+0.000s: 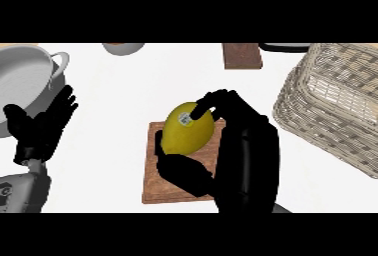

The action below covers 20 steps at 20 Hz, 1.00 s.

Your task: Pick the lemon from the cutting board and place it in the basket

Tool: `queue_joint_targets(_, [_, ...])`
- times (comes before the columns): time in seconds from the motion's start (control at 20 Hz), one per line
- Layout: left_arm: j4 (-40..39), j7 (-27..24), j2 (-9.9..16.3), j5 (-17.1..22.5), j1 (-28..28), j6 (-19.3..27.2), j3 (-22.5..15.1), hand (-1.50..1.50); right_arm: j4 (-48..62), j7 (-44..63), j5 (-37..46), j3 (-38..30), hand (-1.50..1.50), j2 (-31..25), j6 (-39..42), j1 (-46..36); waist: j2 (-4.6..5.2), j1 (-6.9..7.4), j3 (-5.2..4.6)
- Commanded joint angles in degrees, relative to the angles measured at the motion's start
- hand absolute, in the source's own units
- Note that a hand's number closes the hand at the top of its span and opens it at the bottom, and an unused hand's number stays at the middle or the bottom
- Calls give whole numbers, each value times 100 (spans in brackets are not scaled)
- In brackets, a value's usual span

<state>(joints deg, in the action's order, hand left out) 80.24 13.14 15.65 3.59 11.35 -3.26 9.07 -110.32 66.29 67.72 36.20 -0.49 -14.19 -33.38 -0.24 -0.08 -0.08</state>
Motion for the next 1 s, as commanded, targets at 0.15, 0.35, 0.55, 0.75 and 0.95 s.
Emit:
queue_joint_targets(0.15, [-199,-204,-155,-163,78,69,-123,0,483,734,-34,-1346,150,46,916,-1348,20,23,-1])
queue_joint_targets(0.35, [-327,-88,90,111,330,-155,149,0,792,132,-213,-2337,150,-221,1188,-1513,34,-11,1])
queue_joint_targets(0.55, [40,99,29,4,54,-115,-10,0,845,55,-14,-2549,150,-534,1528,-1285,9,9,6])
queue_joint_targets(0.75, [-5,-70,-17,-99,-47,-17,24,0,976,-408,-130,-3136,150,-898,1363,-1143,19,4,7])
queue_joint_targets(0.95, [6,-178,-124,-86,-156,14,35,0,1170,-1162,-605,-3711,150,-1282,1066,-460,27,-1,10])
